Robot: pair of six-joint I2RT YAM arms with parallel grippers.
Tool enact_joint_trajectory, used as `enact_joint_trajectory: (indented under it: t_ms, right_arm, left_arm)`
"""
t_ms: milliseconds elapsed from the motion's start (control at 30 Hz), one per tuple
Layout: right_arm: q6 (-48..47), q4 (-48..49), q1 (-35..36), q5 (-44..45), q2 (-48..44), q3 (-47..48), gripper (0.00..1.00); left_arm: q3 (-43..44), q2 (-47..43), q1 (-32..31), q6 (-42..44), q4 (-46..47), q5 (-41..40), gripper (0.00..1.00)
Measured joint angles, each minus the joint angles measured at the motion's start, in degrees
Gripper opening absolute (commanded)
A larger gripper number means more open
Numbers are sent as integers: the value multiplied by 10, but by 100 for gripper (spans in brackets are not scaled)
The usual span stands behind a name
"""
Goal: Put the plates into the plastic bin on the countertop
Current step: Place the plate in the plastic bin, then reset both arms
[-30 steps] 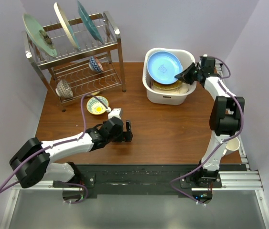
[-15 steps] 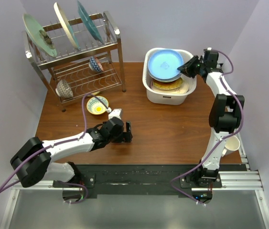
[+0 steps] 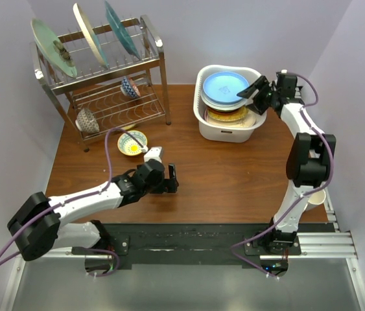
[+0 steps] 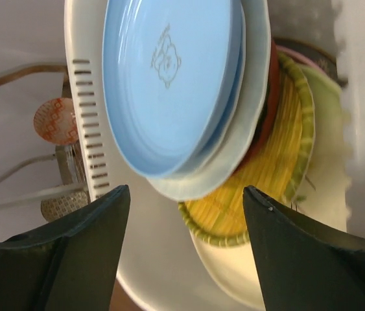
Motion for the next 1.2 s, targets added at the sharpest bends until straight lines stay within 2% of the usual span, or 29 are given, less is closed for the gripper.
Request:
enact_joint_trajectory:
  t_ms: [100,267,567,700,933,1200]
  right_arm:
    - [-9,1,-2,2,-61,-61,99]
    - [-28,-3,-2,14,-143,-127,99]
    - [-70,-35,5,20,-243,-157,99]
    - [-96,-67,34,35,-291,-158,99]
    - [-144,-117,124,74,-345,-173,99]
    - [-165,-143,137,110,-397,-277,99]
  left_arm:
    - [-2,-10,0,-2,0,0,100]
    - [-7,-10,0,-4,2,2,100]
    - [-9,-10,0,-4,6,7,100]
    - [-9,1,0,-4,14,12,100]
    - [-8,38,0,-4,38,40,100]
    - [0,51,0,1,47,53,100]
